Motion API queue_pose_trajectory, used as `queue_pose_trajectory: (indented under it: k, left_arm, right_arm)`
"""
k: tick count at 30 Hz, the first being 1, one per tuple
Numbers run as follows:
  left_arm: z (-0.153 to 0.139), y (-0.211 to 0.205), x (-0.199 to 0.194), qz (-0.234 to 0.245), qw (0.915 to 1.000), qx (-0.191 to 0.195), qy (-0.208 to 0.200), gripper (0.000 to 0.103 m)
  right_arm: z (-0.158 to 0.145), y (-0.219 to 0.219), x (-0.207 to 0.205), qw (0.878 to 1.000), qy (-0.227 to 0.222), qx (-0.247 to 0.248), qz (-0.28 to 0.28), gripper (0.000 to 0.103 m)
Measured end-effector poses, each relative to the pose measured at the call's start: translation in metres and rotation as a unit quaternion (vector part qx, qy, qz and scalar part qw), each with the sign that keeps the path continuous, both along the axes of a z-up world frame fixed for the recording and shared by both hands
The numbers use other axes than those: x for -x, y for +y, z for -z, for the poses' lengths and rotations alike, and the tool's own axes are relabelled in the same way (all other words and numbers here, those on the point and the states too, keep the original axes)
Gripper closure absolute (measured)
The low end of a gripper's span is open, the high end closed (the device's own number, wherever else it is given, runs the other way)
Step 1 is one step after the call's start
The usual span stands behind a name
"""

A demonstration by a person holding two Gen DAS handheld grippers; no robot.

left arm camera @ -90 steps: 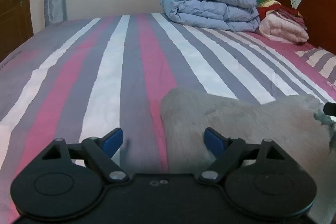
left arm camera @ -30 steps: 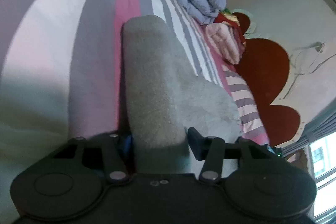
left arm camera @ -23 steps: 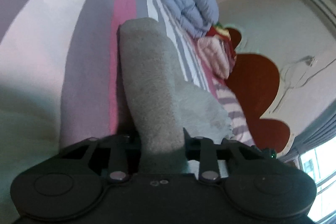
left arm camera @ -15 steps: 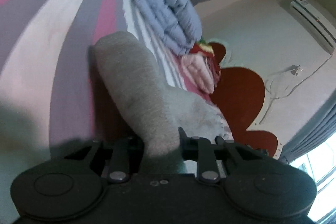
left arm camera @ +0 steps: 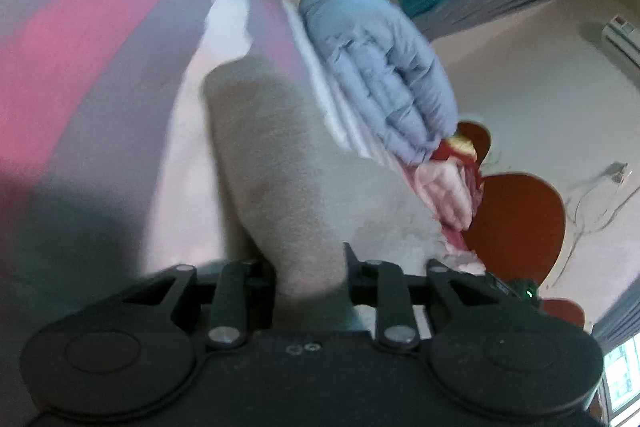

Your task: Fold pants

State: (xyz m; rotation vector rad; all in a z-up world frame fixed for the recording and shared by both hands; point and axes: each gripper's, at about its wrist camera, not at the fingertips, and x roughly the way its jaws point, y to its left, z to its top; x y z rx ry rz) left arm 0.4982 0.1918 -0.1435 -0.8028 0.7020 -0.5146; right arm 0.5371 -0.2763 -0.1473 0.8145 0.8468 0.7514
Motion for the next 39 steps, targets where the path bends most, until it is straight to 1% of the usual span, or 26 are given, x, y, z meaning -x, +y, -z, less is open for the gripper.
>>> queue_pose_trajectory:
  k: [1, 2, 4, 6, 7, 8, 11, 12, 13, 14, 15, 16, 18, 21, 23, 25, 26, 28, 29, 30, 31, 32, 34, 37, 38, 39]
  left_arm:
    - [0.009, 0.003, 0.000, -0.002, 0.9997, 0.022, -0.002, 0.079]
    - [0.012, 0.004, 0.001, -0.001, 0.9995, 0.032, -0.008, 0.078]
    - [0.013, 0.004, 0.004, 0.002, 0.9992, 0.037, -0.015, 0.076]
    - [0.011, 0.006, 0.006, 0.002, 0.9991, 0.042, -0.010, 0.074]
    - [0.010, 0.009, 0.010, -0.003, 0.9993, 0.036, -0.009, 0.070]
    - [0.006, 0.011, 0.017, -0.008, 0.9996, 0.025, -0.012, 0.063]
    - [-0.002, 0.021, 0.043, -0.023, 0.9997, 0.000, -0.010, 0.059]
    - [-0.003, 0.024, 0.055, -0.030, 0.9995, -0.006, -0.008, 0.058]
    - [-0.005, 0.026, 0.069, -0.036, 0.9992, -0.014, -0.010, 0.058]
    - [-0.006, 0.028, 0.086, -0.047, 0.9986, -0.020, -0.013, 0.057]
    - [-0.006, 0.029, 0.098, -0.060, 0.9979, -0.017, -0.015, 0.057]
    - [-0.004, 0.030, 0.114, -0.067, 0.9974, -0.016, -0.017, 0.057]
    - [-0.008, 0.027, 0.148, -0.077, 0.9953, -0.050, -0.031, 0.057]
    - [-0.011, 0.023, 0.197, -0.100, 0.9912, -0.078, -0.036, 0.057]
    - [-0.015, 0.020, 0.227, -0.124, 0.9866, -0.100, -0.037, 0.056]
    - [-0.018, 0.016, 0.255, -0.141, 0.9820, -0.121, -0.037, 0.056]
    - [-0.019, 0.012, 0.270, -0.151, 0.9781, -0.139, -0.037, 0.056]
    - [-0.023, 0.004, 0.295, -0.163, 0.9703, -0.174, -0.041, 0.055]
    - [-0.027, -0.002, 0.306, -0.172, 0.9647, -0.195, -0.043, 0.048]
    - [-0.033, -0.011, 0.317, -0.181, 0.9577, -0.219, -0.047, 0.037]
    - [-0.040, -0.022, 0.325, -0.184, 0.9538, -0.232, -0.053, 0.015]
    - [-0.050, -0.033, 0.334, -0.190, 0.9484, -0.246, -0.063, 0.009]
    - [-0.071, -0.052, 0.352, -0.207, 0.9353, -0.274, -0.085, 0.009]
    - [-0.094, -0.080, 0.380, -0.218, 0.9269, -0.285, -0.110, 0.007]
    - [-0.100, -0.093, 0.392, -0.219, 0.9204, -0.300, -0.122, 0.006]
    - [-0.102, -0.102, 0.400, -0.217, 0.9155, -0.313, -0.131, 0.006]
  right_arm:
    - [0.015, 0.002, -0.007, 1.000, 0.021, 0.012, 0.003, 0.047]
    - [0.030, 0.001, -0.009, 1.000, 0.030, -0.004, 0.000, 0.047]
    - [0.040, -0.002, -0.008, 1.000, 0.020, -0.022, -0.003, 0.047]
    - [0.042, -0.005, -0.006, 0.999, 0.020, -0.026, -0.009, 0.046]
    - [0.042, -0.006, -0.008, 0.999, 0.023, -0.030, -0.015, 0.046]
    - [0.041, -0.007, -0.011, 0.999, 0.028, -0.030, -0.019, 0.046]
    - [0.035, -0.022, -0.009, 0.999, 0.038, -0.026, -0.026, 0.039]
    - [0.034, -0.029, -0.008, 0.998, 0.048, -0.033, -0.019, 0.036]
    - [0.032, -0.040, -0.003, 0.998, 0.055, -0.041, -0.004, 0.031]
    - [0.028, -0.055, 0.007, 0.997, 0.058, -0.050, 0.011, 0.023]
    - [0.027, -0.067, 0.018, 0.996, 0.056, -0.060, 0.026, 0.020]
    - [0.025, -0.079, 0.030, 0.996, 0.054, -0.062, 0.038, 0.019]
    - [0.020, -0.094, 0.059, 0.997, 0.042, -0.042, 0.045, 0.019]
    - [0.010, -0.106, 0.112, 0.999, 0.007, 0.020, 0.042, 0.019]
    - [0.008, -0.111, 0.153, 0.998, -0.007, 0.044, 0.039, 0.019]
    - [0.006, -0.119, 0.193, 0.997, -0.016, 0.058, 0.054, 0.019]
    - [0.006, -0.119, 0.209, 0.996, -0.015, 0.063, 0.062, 0.019]
    - [0.001, -0.121, 0.242, 0.993, -0.020, 0.081, 0.084, 0.014]
    - [-0.004, -0.117, 0.256, 0.991, -0.027, 0.099, 0.089, 0.010]
    - [-0.010, -0.112, 0.270, 0.987, -0.039, 0.125, 0.096, 0.007]
    - [-0.018, -0.105, 0.285, 0.982, -0.051, 0.153, 0.100, 0.005]
    - [-0.026, -0.092, 0.297, 0.977, -0.066, 0.175, 0.101, 0.005]
    - [-0.040, -0.080, 0.330, 0.969, -0.104, 0.200, 0.101, 0.004]
    - [-0.062, -0.056, 0.379, 0.948, -0.177, 0.240, 0.109, 0.000]
    - [-0.068, -0.049, 0.394, 0.943, -0.196, 0.244, 0.117, 0.000]
    - [-0.072, -0.043, 0.408, 0.941, -0.208, 0.241, 0.119, 0.000]
